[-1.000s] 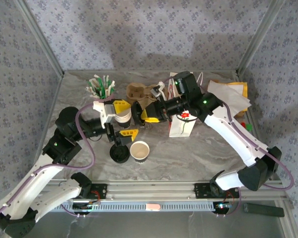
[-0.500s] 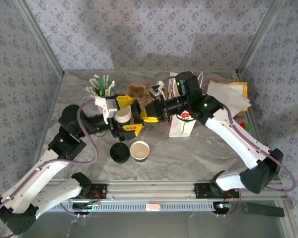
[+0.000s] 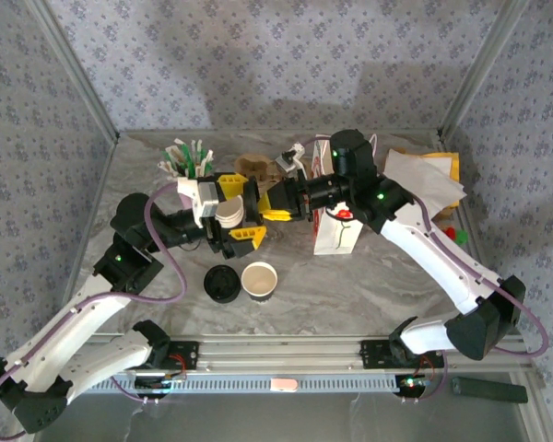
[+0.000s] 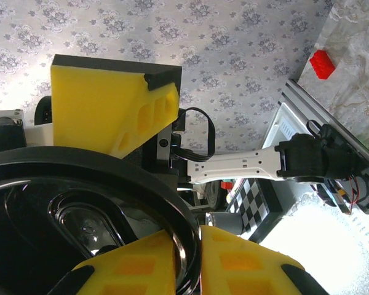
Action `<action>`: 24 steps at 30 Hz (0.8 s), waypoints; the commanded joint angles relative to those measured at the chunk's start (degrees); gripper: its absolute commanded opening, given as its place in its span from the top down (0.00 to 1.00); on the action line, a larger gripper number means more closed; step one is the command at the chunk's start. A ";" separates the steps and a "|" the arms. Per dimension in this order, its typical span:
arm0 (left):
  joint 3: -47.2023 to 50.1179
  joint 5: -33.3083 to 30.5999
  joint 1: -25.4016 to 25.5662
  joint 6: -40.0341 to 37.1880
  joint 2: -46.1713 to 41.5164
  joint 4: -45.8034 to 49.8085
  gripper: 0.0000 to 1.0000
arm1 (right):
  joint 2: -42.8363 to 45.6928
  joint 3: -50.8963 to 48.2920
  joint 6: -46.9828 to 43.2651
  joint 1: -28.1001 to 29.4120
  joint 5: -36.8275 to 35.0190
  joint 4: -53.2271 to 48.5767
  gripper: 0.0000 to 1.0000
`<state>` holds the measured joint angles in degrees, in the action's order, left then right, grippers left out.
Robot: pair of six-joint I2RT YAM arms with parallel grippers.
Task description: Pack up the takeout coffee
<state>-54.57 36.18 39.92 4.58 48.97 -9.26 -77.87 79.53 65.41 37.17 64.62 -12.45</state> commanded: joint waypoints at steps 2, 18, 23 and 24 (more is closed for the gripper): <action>-1.15 1.78 0.46 -0.71 0.17 -3.06 0.04 | 1.73 -1.01 1.14 0.49 2.20 2.24 0.85; -3.86 0.60 0.44 -3.59 1.38 -1.50 0.00 | 2.96 -2.77 0.14 0.66 4.40 1.17 0.88; -4.57 1.43 0.50 -1.80 2.55 -3.60 0.00 | 3.05 -2.59 0.12 0.75 4.58 1.22 0.88; -4.67 1.52 0.47 -1.60 2.70 -3.91 0.00 | 3.14 -2.58 0.11 0.75 4.55 1.13 0.88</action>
<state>-55.99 38.00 40.29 2.50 51.05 -8.97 -76.27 77.36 65.84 37.21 65.41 -11.05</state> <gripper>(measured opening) 0.997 0.122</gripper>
